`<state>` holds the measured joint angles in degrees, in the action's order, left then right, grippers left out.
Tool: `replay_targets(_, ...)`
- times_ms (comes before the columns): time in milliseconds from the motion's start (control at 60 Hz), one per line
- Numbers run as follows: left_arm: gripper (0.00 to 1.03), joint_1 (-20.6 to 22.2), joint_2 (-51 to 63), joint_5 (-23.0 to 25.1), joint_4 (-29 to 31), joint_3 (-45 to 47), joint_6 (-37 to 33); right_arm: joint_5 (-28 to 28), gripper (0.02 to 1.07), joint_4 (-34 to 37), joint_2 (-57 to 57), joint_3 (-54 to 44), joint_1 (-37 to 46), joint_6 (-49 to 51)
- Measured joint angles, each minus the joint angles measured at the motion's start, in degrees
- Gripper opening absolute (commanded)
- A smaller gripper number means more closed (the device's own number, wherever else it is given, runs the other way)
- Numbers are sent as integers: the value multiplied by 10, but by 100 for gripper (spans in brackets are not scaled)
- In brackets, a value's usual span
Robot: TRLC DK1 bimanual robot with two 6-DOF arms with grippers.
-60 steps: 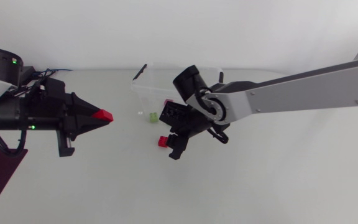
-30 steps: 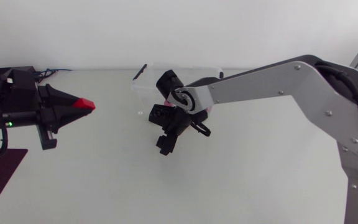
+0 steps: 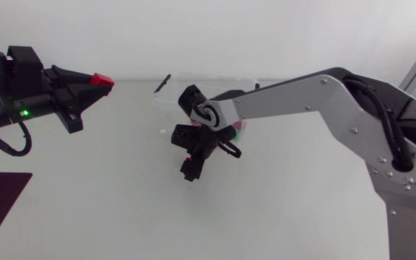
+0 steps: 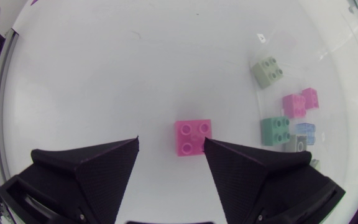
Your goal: Pick up the duplo bricks and place them in the container
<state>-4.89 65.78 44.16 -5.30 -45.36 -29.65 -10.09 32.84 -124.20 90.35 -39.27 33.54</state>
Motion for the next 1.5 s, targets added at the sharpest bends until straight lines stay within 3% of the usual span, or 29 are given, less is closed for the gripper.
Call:
replay_targets(333, 13, 2, 2, -1, -4, 0, 12, -4, 79, 11, 26, -30, -16, 0)
replay_targets(467, 13, 2, 2, -1, -5, 0, 12, -4, 96, 13, 39, -31, -19, 0)
replay_targets(1183, 13, 2, 2, -1, -5, 0, 12, 96, 96, 16, -9, 16, -38, -111)
replay_targets(1350, 13, 1, 2, -1, -5, 0, 12, 100, 83, 21, -17, 21, -37, -128)
replay_targets(1400, 13, 1, 2, -2, -5, 0, 12, 100, 72, 24, -19, 23, -37, -132)
replay_targets(1500, 13, 1, 2, -3, -7, 1, 12, 100, 40, 30, -23, 28, -37, -141)
